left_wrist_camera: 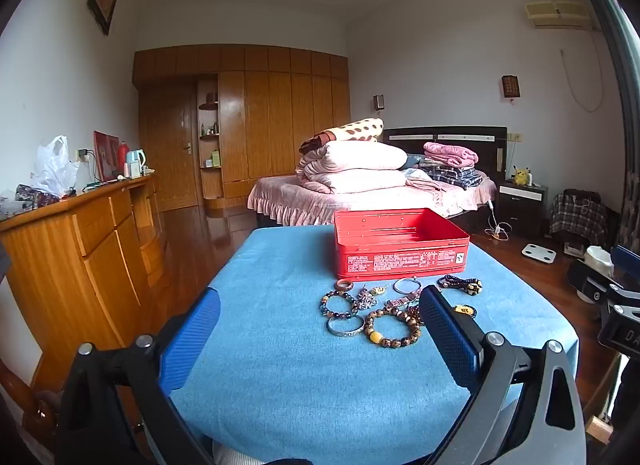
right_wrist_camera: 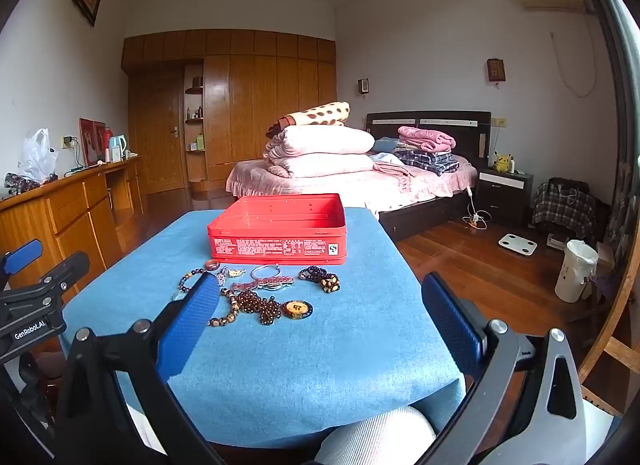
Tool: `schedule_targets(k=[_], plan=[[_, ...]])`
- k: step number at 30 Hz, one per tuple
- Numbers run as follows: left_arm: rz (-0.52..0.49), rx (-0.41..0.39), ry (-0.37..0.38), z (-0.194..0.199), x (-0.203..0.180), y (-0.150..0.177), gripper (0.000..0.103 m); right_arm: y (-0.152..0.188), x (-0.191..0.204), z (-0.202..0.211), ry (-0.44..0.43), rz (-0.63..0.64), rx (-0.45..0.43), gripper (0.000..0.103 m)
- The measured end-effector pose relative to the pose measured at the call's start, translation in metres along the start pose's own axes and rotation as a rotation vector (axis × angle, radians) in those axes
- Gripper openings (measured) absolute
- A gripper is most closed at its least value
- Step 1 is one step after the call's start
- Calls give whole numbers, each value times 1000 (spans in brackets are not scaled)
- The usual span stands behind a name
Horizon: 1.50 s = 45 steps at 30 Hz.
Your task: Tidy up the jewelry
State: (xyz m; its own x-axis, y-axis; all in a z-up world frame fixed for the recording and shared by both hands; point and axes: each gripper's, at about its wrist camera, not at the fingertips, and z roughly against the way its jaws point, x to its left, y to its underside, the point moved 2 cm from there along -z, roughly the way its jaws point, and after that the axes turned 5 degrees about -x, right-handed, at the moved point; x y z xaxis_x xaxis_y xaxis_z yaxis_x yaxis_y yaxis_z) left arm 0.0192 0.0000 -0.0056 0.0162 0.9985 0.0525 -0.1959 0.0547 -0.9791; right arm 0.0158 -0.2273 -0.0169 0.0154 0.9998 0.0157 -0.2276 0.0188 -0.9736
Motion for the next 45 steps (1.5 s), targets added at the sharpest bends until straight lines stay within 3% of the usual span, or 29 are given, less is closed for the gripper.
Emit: schedule_targets(k=[45], plan=[[6,-1,-6,-1,2,1,97,0,0,0,2,1,-3,98]])
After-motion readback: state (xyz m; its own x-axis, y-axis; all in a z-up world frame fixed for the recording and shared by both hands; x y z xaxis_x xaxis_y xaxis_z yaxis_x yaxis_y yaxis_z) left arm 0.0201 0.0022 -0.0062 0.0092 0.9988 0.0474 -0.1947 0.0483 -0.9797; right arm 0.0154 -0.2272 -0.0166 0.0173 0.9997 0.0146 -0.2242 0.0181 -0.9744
